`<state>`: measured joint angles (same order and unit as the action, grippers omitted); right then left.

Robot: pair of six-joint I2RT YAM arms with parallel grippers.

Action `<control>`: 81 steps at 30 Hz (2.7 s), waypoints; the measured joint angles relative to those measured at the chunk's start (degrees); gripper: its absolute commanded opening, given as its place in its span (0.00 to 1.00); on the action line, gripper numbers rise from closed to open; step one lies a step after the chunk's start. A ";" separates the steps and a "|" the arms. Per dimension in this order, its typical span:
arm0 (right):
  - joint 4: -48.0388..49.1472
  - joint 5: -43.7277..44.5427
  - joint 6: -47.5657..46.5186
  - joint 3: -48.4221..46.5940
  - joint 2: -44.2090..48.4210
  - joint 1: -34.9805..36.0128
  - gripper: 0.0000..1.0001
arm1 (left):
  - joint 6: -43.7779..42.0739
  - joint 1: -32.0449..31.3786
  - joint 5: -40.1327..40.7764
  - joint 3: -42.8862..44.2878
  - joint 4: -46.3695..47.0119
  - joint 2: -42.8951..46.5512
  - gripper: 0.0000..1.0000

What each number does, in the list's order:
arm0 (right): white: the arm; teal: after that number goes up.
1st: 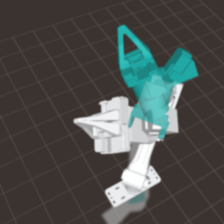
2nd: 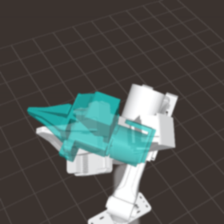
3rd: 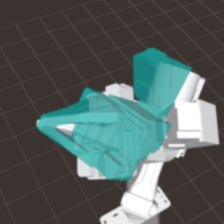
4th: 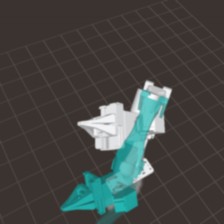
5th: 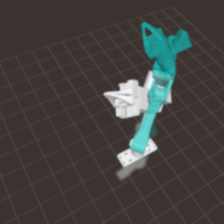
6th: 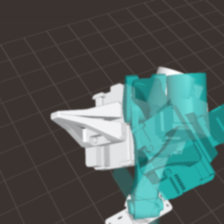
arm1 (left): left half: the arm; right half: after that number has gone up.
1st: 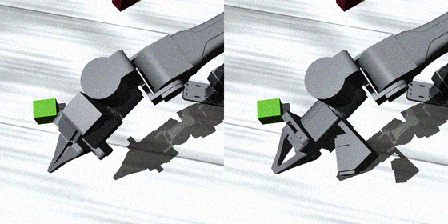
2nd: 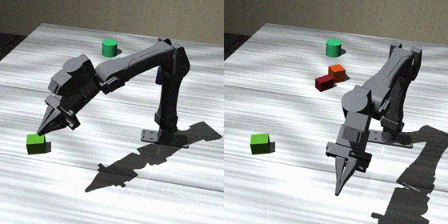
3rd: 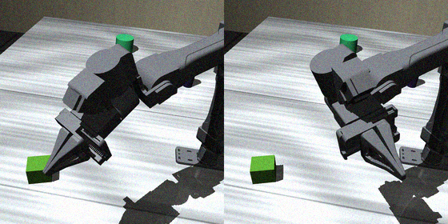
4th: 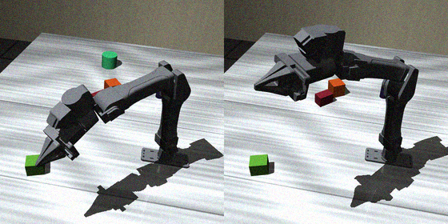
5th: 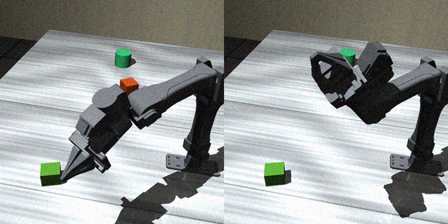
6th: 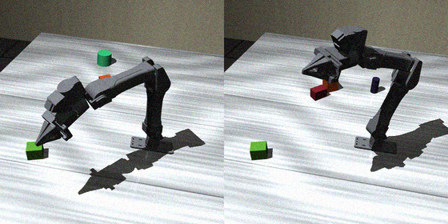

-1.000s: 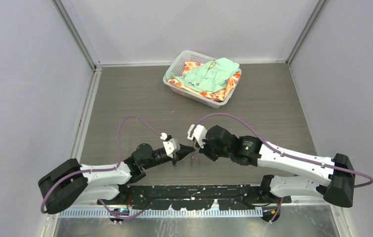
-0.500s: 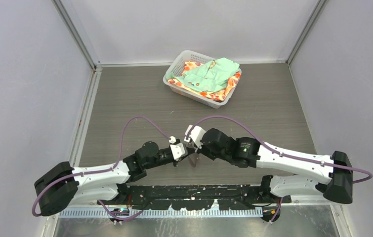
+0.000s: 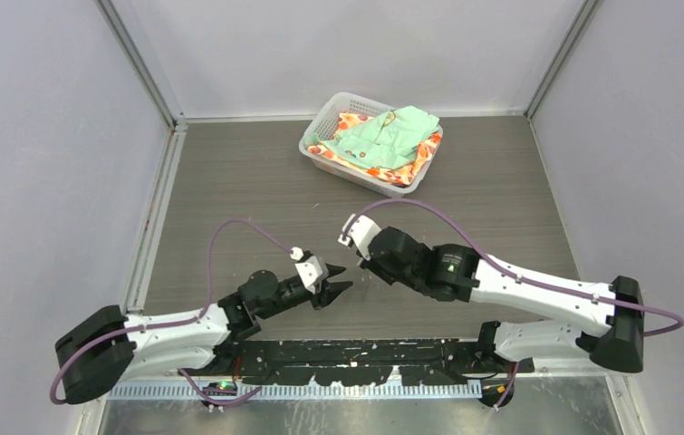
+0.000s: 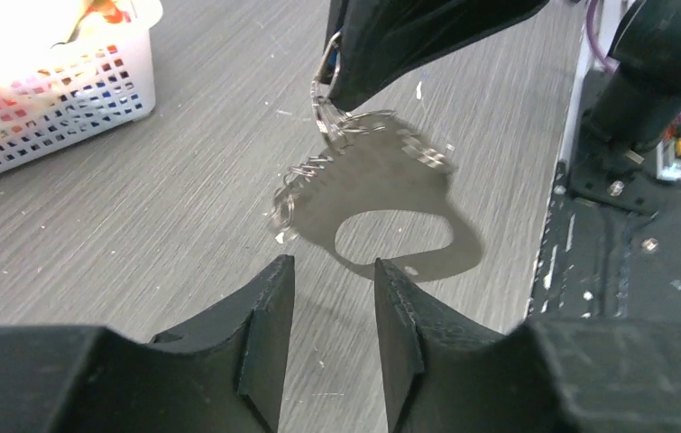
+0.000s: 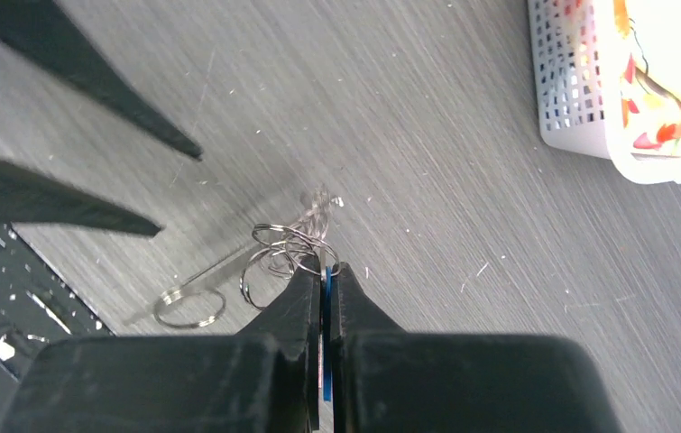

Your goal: Remove the keys from the keyring

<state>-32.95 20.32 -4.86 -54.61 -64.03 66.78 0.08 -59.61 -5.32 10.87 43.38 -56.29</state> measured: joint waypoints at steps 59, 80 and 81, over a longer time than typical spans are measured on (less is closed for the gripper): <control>-3.85 -12.11 12.94 -31.30 9.05 -0.09 0.01 | -59.58 -2.73 -5.33 40.33 -27.34 10.16 0.00; -12.07 -30.27 9.44 -36.09 9.92 -0.15 0.01 | -77.02 -7.17 -2.97 44.50 -37.22 10.21 0.00; -12.50 -30.16 9.31 -36.09 9.94 -0.15 0.01 | -77.02 -7.17 -3.10 44.50 -37.22 10.40 0.00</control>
<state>-45.45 -9.85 4.45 -90.70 -54.08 66.63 -76.95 -66.78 -8.43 55.37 6.15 -45.89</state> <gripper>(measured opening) 0.045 0.009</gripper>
